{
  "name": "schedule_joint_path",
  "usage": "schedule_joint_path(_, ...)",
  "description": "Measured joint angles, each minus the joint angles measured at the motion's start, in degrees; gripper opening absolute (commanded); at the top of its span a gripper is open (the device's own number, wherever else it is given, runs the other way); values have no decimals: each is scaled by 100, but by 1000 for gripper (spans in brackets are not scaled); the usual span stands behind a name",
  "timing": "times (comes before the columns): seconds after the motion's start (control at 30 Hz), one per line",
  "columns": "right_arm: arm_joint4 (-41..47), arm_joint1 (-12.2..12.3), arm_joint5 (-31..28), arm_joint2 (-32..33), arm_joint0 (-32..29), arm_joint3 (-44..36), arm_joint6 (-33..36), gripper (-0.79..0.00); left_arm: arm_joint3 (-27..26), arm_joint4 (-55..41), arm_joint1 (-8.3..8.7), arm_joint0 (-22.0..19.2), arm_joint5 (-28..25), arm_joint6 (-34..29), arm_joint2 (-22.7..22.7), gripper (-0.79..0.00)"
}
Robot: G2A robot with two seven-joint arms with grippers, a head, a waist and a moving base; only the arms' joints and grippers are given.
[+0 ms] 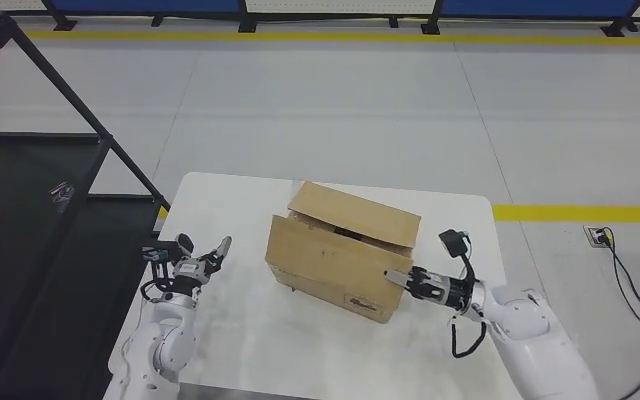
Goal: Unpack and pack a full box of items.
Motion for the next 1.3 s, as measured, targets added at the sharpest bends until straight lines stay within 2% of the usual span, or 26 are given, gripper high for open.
schedule_joint_path(0.03, 2, 24, -15, -12, -8, 2, -15, -172, 24, 37, 0, -5, 0, -13, 23, 0)
schedule_joint_path(0.07, 13, 39, -28, -16, -13, 9, -28, 0, 40, 64, 0, -10, 0, -21, 41, 0)
schedule_joint_path(0.4, 267, 214, -310, 178, -279, -103, -310, 0, 257, 267, -33, -147, -62, -143, 374, 0)
schedule_joint_path(0.53, 684, 283, -569, 458, -546, -194, -610, 0, 394, 351, -65, -258, -122, -176, 598, 0)
schedule_joint_path(0.67, 1249, 324, -524, 735, -761, -196, -999, 0, 528, 382, -102, -384, -170, -133, 804, 0)
schedule_joint_path(0.9, 1646, 367, -705, 921, -1030, -319, -1151, 0, 720, 537, -152, -572, -296, -11, 1113, 0)
schedule_joint_path(1.1, 1701, 399, -700, 969, -1104, -370, -1126, 0, 705, 673, -151, -548, -474, 36, 1219, 0)
schedule_joint_path(1.3, 1734, 413, -687, 939, -1048, -338, -1102, 0, 477, 746, -143, -393, -617, 26, 1285, 0)
